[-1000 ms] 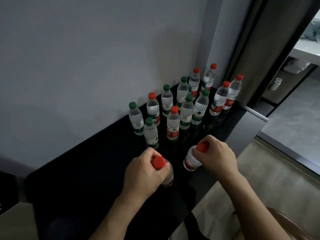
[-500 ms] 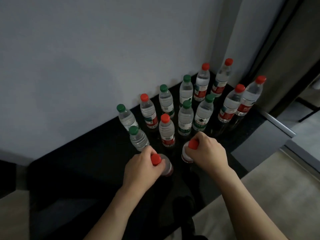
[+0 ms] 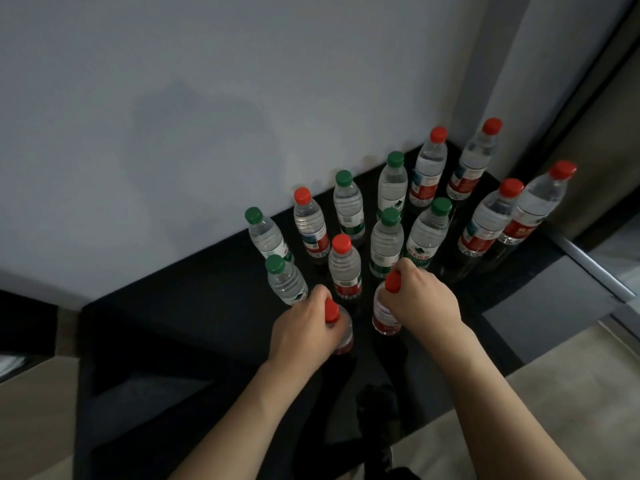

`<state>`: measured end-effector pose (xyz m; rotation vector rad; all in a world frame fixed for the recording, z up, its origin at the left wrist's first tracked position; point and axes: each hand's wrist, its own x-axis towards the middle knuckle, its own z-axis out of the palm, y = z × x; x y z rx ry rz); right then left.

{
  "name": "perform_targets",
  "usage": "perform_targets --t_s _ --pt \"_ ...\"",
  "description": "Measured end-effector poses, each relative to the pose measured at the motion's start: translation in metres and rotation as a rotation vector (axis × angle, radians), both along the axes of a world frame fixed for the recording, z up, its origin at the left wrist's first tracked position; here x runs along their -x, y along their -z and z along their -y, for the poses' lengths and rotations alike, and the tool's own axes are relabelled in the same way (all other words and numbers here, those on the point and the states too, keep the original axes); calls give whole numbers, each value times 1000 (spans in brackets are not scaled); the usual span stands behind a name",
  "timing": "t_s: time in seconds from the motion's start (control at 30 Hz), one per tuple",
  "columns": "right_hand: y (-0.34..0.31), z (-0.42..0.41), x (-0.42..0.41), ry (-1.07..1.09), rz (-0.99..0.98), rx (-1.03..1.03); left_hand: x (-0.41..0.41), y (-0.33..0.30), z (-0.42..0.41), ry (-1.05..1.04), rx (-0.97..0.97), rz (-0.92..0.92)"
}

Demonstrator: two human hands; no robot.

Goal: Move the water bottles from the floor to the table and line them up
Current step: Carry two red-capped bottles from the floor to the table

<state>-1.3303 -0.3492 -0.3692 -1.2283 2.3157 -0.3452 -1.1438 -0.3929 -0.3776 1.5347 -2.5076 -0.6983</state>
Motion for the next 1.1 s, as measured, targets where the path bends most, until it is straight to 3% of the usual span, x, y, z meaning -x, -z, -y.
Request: perform_targets --t_s 0.13,0.3,0.43,0.73,1.1 --pt "-8 0 -6 -53 -184 10 -6 0 0 -2 -39 -27" --pt "-30 10 -25 -144 -115 427 -31 -5 -6 -72 14 -88" --pt "-43 19 -60 -244 -53 573 -62 -17 -17 -165 142 -160" --pt "-63 25 -196 -552 -65 574 -190 -57 -45 -465 392 -116" --pt "-69 -17 -445 -980 2 529 -428 -69 -147 -910 418 -40"
